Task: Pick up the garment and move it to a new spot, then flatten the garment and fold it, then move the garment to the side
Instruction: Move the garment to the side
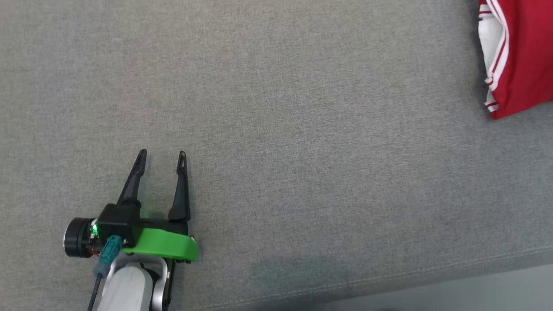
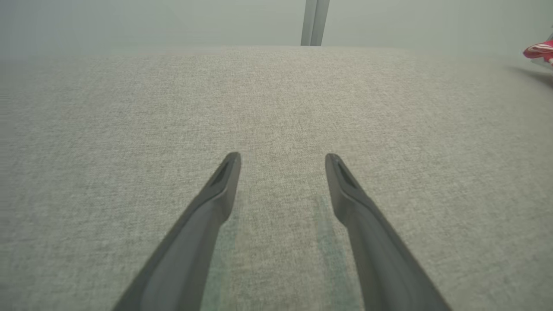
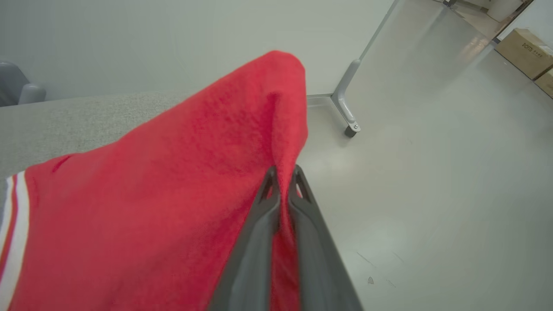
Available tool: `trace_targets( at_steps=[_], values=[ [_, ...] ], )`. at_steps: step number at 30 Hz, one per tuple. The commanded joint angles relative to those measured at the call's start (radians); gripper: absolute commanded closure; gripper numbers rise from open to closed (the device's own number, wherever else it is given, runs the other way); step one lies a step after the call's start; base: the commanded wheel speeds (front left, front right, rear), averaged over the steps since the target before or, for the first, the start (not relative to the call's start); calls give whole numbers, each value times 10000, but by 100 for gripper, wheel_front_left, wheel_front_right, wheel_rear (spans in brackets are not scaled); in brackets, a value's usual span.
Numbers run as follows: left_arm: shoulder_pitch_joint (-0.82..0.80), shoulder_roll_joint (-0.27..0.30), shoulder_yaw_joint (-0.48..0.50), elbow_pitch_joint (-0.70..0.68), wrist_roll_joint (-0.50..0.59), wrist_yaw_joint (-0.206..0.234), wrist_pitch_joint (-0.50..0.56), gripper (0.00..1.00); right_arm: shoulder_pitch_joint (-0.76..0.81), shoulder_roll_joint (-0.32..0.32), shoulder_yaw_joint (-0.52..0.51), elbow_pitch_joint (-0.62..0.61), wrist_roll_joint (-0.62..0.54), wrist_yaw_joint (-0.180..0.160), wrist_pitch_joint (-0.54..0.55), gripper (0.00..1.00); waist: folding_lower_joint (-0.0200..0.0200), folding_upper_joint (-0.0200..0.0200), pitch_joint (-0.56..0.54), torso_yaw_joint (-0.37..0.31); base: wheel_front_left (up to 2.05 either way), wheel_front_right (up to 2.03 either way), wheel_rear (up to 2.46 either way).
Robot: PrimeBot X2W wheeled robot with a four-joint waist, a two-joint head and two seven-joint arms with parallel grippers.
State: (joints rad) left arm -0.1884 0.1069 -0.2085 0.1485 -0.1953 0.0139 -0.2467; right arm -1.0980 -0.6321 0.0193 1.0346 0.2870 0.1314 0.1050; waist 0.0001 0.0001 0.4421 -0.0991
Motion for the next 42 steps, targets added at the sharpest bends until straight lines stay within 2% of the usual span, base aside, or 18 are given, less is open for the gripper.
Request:
trace_targets(
  at_steps=[1,4,9,10,11,12,13,19,23,26,34,42],
  values=[
    [-148,72,18,-62,63,43,26,0,-198,-75,-121,140,-201,-16,-148,100,-1,-1,584,314,0,0,0],
    [-205,215,1,-243,97,50,79,0,-591,82,-579,710,-1072,-16,-598,100,-1,-1,950,364,0,0,0],
    [-270,342,43,-520,150,171,175,0,-844,-129,-1235,1256,-2576,-17,-992,100,-1,-1,1240,461,0,0,0],
    [-268,387,56,-567,164,188,207,0,-873,-184,-1480,1309,-2897,-17,-1094,91,-1,-1,1266,475,0,0,0],
    [-259,419,65,-608,166,209,221,0,-903,-297,-1790,1315,-3182,-17,-1241,77,-1,-1,1292,490,0,0,0],
    [-242,445,70,-630,166,226,247,0,-887,-352,-2128,1306,-3551,-17,-1357,54,-1,-1,1306,500,0,0,0],
    [-221,474,74,-652,162,227,264,0,-837,-319,-2441,1272,-3901,-17,-1409,0,-1,-1,1311,505,0,0,0],
    [-160,566,72,-793,129,282,350,0,-449,456,-4282,449,-5671,-17,-1764,0,-1,-1,1272,353,0,0,0],
    [-164,586,32,-826,118,328,402,0,-316,1257,-4951,-145,-6513,-17,-2082,0,-1,-1,1195,214,0,0,0],
    [-156,586,6,-835,91,336,397,0,-265,1600,-5216,-393,-6910,-17,-2255,0,-1,-1,1081,127,0,0,0],
    [-225,550,121,-860,-91,372,209,0,-345,2324,-4981,-309,-7185,-17,-2912,0,-1,-1,509,-7,0,0,0],
    [-365,440,399,-662,-296,489,-77,0,-156,3096,-3291,-1,-6133,-17,-3670,0,-1,-1,-712,-125,0,0,0]
  ],
)
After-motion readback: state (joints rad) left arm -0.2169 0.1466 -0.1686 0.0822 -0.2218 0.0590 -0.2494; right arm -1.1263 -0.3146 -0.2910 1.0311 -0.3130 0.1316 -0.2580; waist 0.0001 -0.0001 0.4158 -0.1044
